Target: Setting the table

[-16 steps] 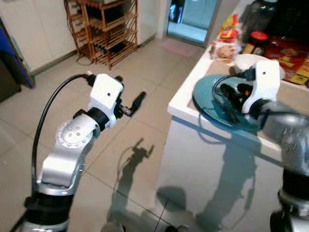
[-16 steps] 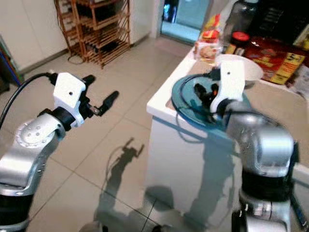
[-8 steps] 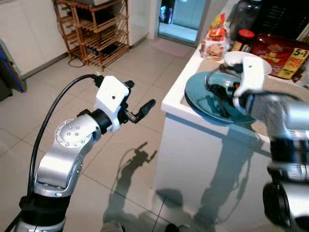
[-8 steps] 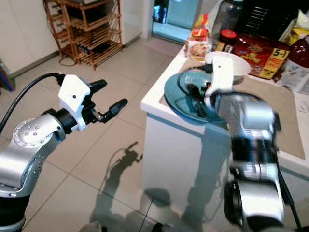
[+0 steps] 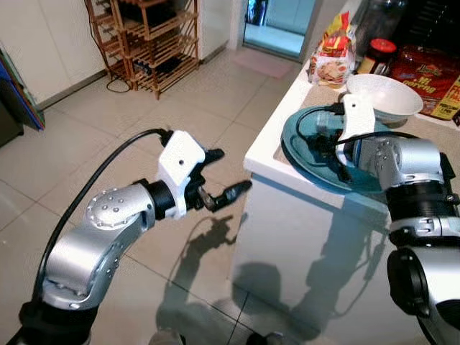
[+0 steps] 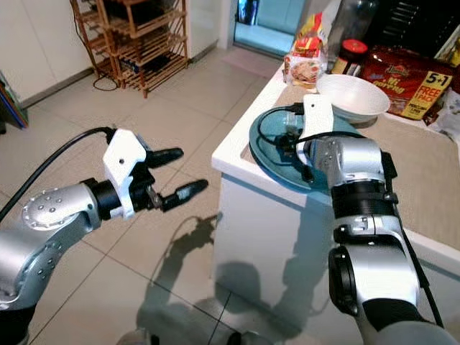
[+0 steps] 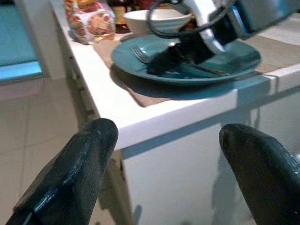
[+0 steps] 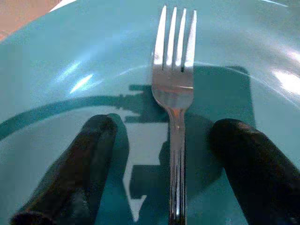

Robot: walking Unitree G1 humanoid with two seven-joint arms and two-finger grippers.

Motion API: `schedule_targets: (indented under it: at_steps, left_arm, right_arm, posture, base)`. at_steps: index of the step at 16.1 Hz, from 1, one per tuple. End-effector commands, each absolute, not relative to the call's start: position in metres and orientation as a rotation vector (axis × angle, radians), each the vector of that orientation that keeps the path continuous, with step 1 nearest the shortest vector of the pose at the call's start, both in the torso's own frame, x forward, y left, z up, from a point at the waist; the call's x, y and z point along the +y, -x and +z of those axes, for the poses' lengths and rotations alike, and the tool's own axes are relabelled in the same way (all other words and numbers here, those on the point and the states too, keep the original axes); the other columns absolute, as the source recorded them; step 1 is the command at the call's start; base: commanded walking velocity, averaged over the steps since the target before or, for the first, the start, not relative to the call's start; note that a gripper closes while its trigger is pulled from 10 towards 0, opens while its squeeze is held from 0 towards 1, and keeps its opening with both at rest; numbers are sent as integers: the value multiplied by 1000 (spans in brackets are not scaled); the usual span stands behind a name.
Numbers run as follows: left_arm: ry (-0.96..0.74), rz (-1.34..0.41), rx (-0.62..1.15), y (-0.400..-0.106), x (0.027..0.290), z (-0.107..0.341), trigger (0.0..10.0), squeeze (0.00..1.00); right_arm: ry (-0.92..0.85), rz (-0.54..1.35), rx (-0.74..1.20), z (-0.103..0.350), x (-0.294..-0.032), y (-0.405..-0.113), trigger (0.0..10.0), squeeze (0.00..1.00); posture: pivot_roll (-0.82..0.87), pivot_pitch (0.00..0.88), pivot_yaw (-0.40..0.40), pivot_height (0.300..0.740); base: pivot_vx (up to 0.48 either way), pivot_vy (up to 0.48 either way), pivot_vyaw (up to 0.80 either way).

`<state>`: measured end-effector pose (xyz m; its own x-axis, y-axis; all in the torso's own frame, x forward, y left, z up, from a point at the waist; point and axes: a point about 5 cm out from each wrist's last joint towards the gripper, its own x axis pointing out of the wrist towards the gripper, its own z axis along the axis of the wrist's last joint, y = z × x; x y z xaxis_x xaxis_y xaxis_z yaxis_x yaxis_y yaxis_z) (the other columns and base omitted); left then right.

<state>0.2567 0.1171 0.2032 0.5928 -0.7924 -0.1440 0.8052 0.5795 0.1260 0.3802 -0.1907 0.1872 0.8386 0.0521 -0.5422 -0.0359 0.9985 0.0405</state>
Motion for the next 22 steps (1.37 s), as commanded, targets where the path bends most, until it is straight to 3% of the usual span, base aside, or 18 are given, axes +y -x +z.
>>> schedule_targets:
  at_steps: [1, 22]
  left_arm:
    - [-185, -979, 88, -250, 113, 204, 10000, 0]
    - [-216, -1030, 135, -254, 112, 209, 10000, 0]
  right_arm:
    - [-36, 2, 640, 177, -201, -379, 0, 0]
    - [-31, 45, 675, 186, -210, -375, 0, 0]
  posture:
    - [132, 79, -80, 740]
    - [113, 89, -68, 740]
  base:
    - [0, 0, 0]
    - [0, 0, 0]
